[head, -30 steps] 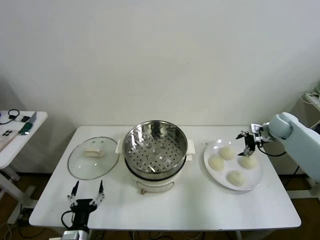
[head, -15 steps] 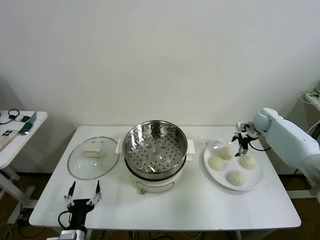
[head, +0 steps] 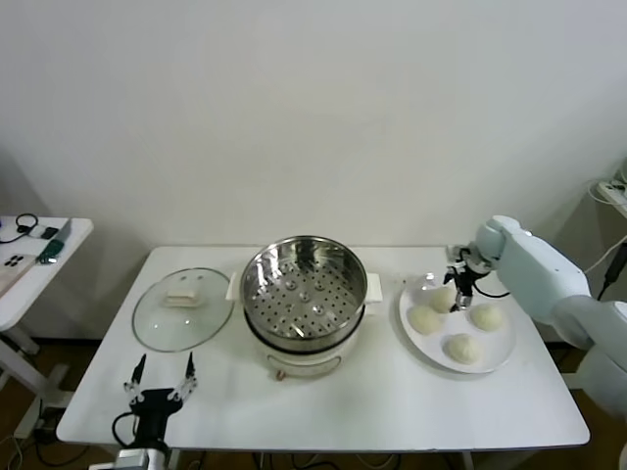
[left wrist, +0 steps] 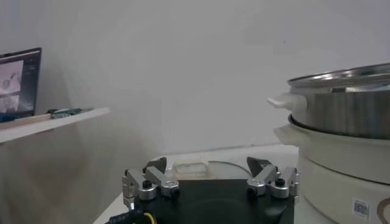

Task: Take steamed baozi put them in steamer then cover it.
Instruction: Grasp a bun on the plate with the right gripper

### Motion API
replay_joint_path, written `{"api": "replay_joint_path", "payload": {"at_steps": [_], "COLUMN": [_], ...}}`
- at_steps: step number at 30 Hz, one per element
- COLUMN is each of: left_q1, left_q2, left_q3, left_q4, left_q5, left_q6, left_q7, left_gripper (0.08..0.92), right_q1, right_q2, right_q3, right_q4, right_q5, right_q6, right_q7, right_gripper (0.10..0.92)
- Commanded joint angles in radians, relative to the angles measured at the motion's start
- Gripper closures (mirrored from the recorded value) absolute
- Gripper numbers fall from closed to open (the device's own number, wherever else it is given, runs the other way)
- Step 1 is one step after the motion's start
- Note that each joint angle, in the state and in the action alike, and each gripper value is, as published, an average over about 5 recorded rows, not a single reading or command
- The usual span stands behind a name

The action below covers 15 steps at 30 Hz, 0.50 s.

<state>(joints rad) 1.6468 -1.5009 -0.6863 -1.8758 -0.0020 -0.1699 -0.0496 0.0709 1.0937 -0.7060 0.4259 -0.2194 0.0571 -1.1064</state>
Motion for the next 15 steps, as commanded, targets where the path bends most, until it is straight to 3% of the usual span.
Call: {"api": "replay_joint_path", "payload": {"at_steps": [1, 15], "left_q1": [0.001, 0.003], "left_q2": [-0.003, -0.006], "left_q3": [0.0, 0.003], "left_q4": [0.0, -0.001], "left_q5": [0.002, 0.005], "left_q6": [0.0, -0.001], "left_q7": [-0.001, -0.003], "left_gripper": [0.177, 0.177], "right_q1": [-0.003, -0.002], "right_q2": [0.039, 0.051], "right_q3": [0.041, 0.083], "right_q4": [-0.068, -0.09], "right_q5": [-0.05, -0.057], "right_q6": [0.022, 0.049], "right_q7": [-0.005, -0.01], "right_gripper": [0.213, 0.272]}}
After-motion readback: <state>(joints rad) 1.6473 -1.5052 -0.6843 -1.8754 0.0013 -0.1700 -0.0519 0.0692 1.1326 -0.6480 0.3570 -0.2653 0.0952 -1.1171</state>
